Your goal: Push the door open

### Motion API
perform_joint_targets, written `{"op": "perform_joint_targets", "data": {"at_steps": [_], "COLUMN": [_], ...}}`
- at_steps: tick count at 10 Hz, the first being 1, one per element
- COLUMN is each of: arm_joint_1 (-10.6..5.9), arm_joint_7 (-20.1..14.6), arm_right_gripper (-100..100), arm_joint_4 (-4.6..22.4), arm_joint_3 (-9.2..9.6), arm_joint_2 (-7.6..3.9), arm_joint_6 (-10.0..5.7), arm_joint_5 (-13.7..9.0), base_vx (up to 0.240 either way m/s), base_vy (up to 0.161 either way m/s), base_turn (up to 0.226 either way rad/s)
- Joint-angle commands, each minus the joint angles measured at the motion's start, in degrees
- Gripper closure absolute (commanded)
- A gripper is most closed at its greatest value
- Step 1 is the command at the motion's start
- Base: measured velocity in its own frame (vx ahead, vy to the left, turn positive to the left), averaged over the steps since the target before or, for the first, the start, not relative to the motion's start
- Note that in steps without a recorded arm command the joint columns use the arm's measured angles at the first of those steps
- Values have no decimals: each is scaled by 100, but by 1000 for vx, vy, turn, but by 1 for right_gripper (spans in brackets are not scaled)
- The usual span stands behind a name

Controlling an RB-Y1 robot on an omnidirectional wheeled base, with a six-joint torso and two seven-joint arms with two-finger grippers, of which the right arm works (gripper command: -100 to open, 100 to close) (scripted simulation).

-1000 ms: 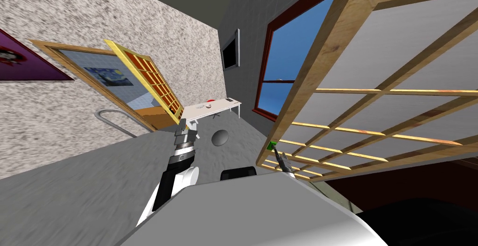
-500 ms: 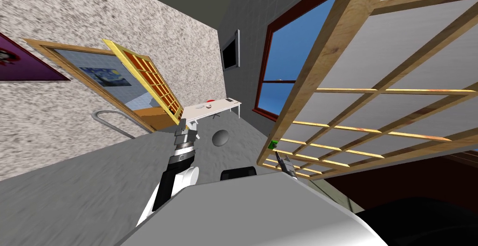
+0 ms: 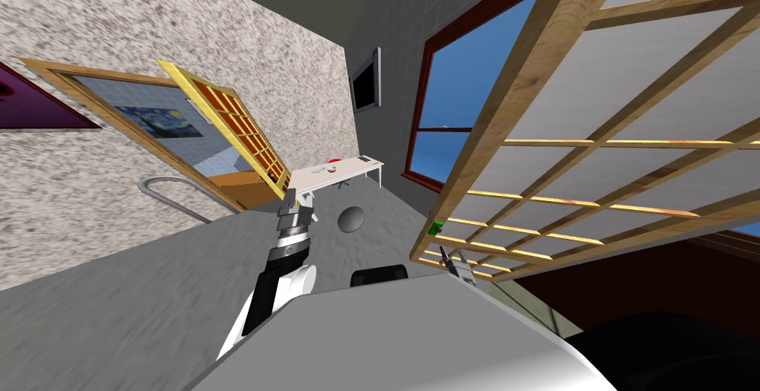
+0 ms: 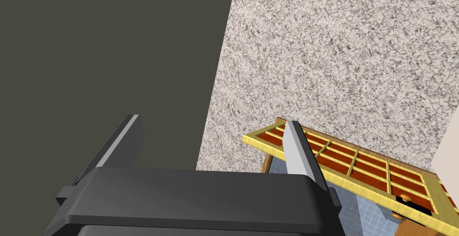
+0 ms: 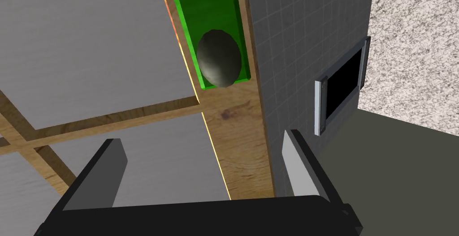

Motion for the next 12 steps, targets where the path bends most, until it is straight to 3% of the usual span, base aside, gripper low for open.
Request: {"op": "perform_joint_targets", "data": {"at_steps": [1, 5, 6, 8, 11, 12], "arm_joint_1": [107, 243, 236, 125, -28, -4], "arm_joint_7": [286, 809, 724, 772, 803, 802], "arm_right_gripper": [-100, -100, -100, -100, -100, -100], "arm_joint_4": [-53, -36, -57, -29, 10, 31], "arm_joint_3": [-71, -206, -181, -209, -240, -237], "arm_joint_2": [29, 93, 94, -18, -5, -19], "arm_joint_6": [-32, -139, -118, -21, 113, 62], "arm_joint_5": [100, 264, 242, 222, 188, 193], "base_vx": [-10, -9, -5, 179, 254, 125], "base_vy": [76, 52, 21, -57, -69, -40], "base_turn": [-30, -26, -8, 30, 37, 17]}}
